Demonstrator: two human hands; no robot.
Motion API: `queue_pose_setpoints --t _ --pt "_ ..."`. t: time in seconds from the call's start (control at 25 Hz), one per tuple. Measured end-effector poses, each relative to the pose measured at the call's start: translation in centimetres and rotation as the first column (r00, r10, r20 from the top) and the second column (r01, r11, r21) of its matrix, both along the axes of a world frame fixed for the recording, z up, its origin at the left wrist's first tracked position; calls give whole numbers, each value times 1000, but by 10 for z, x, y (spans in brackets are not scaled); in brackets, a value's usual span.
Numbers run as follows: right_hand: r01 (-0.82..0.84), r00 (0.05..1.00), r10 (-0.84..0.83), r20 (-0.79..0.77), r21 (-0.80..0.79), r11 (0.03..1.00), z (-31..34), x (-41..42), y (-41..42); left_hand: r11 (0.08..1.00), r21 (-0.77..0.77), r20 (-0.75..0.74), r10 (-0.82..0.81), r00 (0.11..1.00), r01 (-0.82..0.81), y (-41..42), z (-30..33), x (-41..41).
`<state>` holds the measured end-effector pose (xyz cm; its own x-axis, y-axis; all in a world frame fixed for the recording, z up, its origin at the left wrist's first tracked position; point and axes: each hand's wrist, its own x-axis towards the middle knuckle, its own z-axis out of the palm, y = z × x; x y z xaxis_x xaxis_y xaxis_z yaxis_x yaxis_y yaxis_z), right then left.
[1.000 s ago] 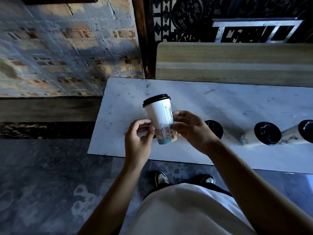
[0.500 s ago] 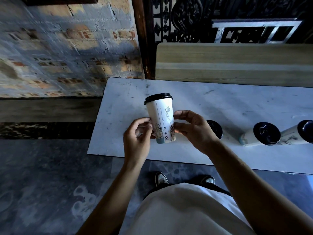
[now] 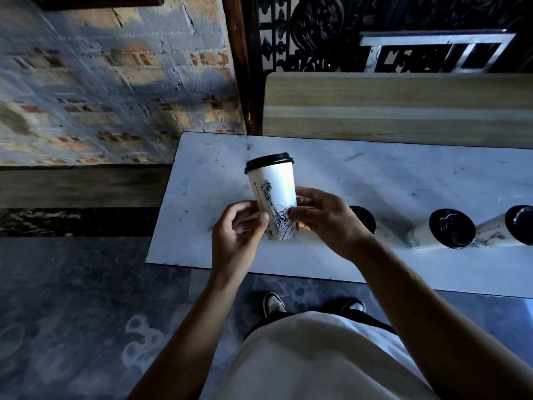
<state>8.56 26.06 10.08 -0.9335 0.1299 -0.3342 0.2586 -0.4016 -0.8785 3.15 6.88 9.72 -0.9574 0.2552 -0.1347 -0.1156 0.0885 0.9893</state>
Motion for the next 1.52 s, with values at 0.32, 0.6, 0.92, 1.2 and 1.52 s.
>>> queue_pose_setpoints --t 0.32,0.6,0.92,1.2,1.52 --pt "43 999 -42 22 -20 999 -3 0 16 990 -139 -104 10 994 -25 12 -1 -4" --pt "10 1000 -10 -10 1 1000 -10 -3 30 994 -99 -65 42 997 -49 28 1 0" --pt "-115 992 122 -5 308 944 1 -33 71 985 -163 -44 50 998 -56 65 10 -14" --pt "-180 983 183 26 366 913 -1 -123 133 986 -169 65 13 998 -2 135 -9 -105" --pt "18 1000 -26 14 422 907 -86 -289 181 998 -13 155 -64 986 67 214 -93 -290"
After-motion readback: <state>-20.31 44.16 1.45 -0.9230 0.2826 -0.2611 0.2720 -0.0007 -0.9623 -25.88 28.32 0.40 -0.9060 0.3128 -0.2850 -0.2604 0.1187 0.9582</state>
